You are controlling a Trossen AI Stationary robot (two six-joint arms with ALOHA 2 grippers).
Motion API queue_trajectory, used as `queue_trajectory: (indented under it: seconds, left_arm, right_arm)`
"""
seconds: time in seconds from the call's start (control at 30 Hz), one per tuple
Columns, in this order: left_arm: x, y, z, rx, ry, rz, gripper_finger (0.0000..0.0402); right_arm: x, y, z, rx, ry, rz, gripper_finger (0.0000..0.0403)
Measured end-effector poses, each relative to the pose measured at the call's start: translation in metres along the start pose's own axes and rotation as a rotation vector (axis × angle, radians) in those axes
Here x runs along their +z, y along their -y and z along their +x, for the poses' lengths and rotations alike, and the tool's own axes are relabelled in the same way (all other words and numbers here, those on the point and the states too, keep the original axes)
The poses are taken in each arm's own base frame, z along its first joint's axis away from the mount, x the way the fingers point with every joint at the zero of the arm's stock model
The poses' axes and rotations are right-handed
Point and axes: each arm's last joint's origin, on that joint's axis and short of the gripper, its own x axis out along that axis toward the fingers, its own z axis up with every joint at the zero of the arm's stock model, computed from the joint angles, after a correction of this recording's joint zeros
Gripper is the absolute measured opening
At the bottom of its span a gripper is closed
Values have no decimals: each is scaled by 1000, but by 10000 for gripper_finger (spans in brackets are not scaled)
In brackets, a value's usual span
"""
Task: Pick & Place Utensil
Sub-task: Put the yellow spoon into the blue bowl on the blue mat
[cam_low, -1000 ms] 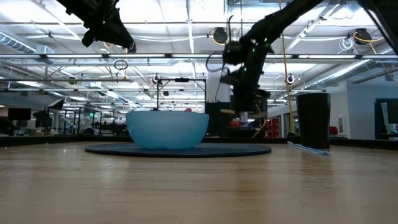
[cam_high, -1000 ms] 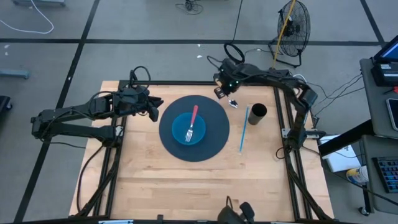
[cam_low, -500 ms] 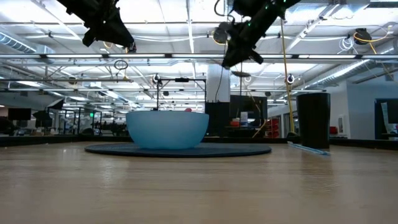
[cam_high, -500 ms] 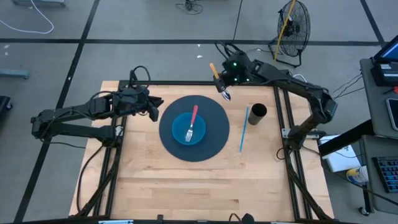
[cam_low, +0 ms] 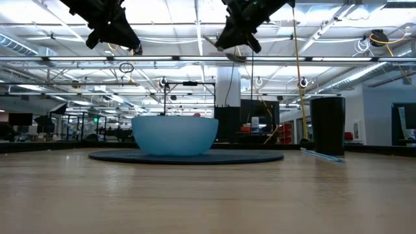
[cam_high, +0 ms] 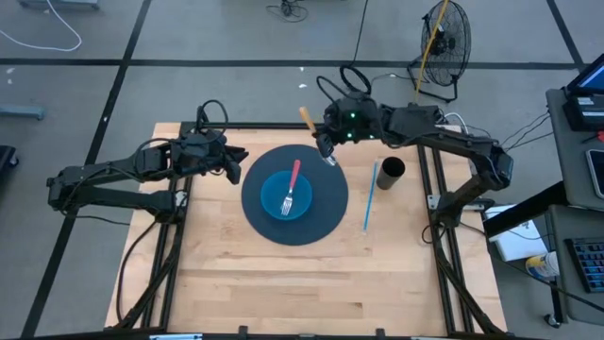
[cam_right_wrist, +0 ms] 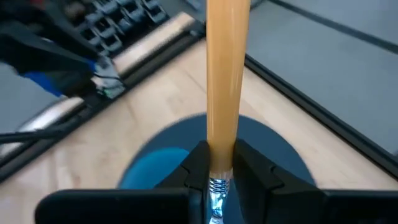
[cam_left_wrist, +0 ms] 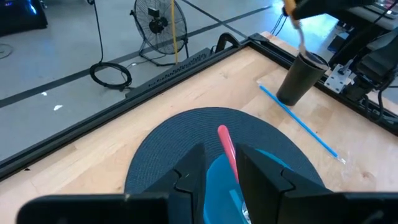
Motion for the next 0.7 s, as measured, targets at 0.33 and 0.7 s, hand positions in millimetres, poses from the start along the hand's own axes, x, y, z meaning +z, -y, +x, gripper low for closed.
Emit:
queue_trajectory:
  seconds: [0.33,0.7]
  left_arm:
    - [-1,1,0,-48,-22,-29,90]
    - [1,14,13,-430,191,-63,90]
  right_arm:
    - [-16,-30,16,152,160,-23,40]
    - [-63,-35,39,373,255,8,40]
